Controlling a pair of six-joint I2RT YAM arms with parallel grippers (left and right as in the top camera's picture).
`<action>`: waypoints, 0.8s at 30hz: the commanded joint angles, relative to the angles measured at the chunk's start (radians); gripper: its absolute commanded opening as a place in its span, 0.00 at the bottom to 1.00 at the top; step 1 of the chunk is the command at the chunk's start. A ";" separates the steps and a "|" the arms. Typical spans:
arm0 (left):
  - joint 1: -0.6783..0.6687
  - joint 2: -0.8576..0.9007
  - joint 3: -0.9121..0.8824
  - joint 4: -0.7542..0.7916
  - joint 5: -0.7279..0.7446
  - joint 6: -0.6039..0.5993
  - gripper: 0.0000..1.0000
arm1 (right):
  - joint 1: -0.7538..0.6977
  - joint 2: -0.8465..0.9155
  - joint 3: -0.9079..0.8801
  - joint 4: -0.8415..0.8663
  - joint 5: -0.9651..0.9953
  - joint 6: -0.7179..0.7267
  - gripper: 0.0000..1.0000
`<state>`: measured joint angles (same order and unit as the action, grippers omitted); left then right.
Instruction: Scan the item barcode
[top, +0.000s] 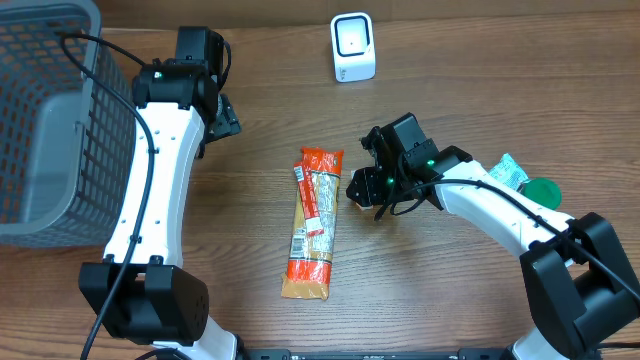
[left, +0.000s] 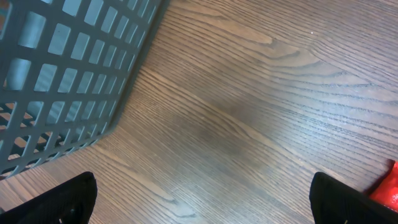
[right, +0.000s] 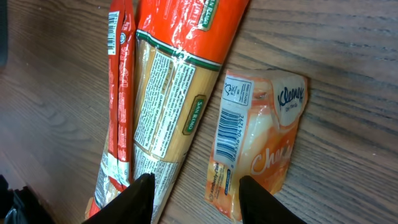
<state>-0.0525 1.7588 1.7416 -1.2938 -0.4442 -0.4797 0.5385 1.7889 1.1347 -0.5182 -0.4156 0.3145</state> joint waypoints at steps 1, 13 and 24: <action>-0.007 -0.007 0.013 0.001 0.001 -0.003 1.00 | 0.006 0.003 -0.012 0.001 -0.016 0.003 0.46; -0.007 -0.007 0.013 0.001 0.001 -0.003 1.00 | 0.020 0.003 -0.013 0.024 -0.016 0.004 0.47; -0.007 -0.007 0.013 0.001 0.001 -0.003 1.00 | 0.093 0.003 -0.013 0.064 0.005 0.000 0.49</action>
<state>-0.0525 1.7588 1.7416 -1.2938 -0.4442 -0.4797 0.6250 1.7889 1.1343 -0.4633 -0.4187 0.3149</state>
